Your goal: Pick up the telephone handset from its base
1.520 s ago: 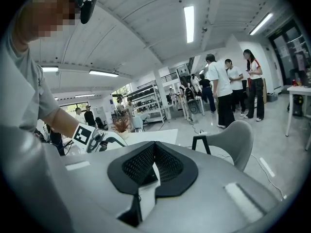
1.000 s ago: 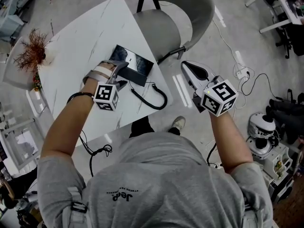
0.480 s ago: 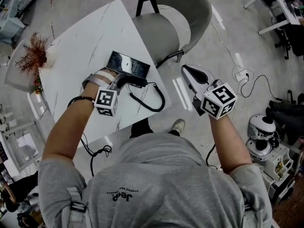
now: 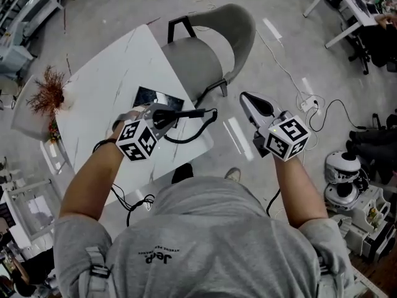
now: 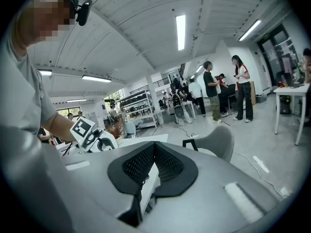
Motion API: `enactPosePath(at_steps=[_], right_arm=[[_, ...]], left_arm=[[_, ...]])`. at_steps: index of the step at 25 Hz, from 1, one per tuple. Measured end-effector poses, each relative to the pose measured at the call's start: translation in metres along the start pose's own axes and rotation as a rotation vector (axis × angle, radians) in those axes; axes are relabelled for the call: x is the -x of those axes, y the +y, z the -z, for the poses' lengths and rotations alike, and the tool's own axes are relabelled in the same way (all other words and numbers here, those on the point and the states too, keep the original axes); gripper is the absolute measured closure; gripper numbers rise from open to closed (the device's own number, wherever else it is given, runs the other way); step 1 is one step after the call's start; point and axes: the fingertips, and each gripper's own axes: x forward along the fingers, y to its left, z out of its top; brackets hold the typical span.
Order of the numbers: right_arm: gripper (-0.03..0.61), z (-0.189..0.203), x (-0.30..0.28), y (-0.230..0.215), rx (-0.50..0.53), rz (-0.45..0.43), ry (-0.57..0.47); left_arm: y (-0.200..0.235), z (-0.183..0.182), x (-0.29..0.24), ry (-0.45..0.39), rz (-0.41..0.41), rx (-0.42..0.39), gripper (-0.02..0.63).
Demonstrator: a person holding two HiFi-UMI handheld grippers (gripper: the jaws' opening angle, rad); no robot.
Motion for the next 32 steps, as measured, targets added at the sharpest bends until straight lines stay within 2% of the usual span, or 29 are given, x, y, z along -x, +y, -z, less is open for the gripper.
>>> enactPosePath(at_steps=[3,5,10,16,23,28,32], right_arm=[[0.574,-0.019,0.028,-0.012,0.001,0.043,-0.046],[0.574,-0.032,0.049,-0.021,0.003,0.073,-0.076],[0.574,-0.057,0.111,-0.047,-0.004,0.162,-0.148],[0.574,-0.080,0.177,-0.067,0.004,0.252,-0.212],[0.574,-0.112,0.243,-0.084,0.032,0.347,-0.295],[0.574,-0.131,0.276,-0.089,0.041,0.388,-0.330],[0.574,-0.146,0.297,-0.090,0.043,0.417,-0.352]], left_arm=[[0.010,-0.044,0.007,-0.094,0.010,0.098,0.475],[0.016,-0.074,0.009,-0.173,0.047,0.200,0.476],[0.025,-0.150,0.015,-0.383,0.198,0.504,0.476],[0.031,-0.240,0.022,-0.606,0.377,0.729,0.476],[0.052,-0.339,0.035,-0.844,0.522,0.853,0.476],[0.076,-0.394,0.051,-1.024,0.513,0.880,0.476],[0.089,-0.423,0.055,-1.096,0.498,0.861,0.476]])
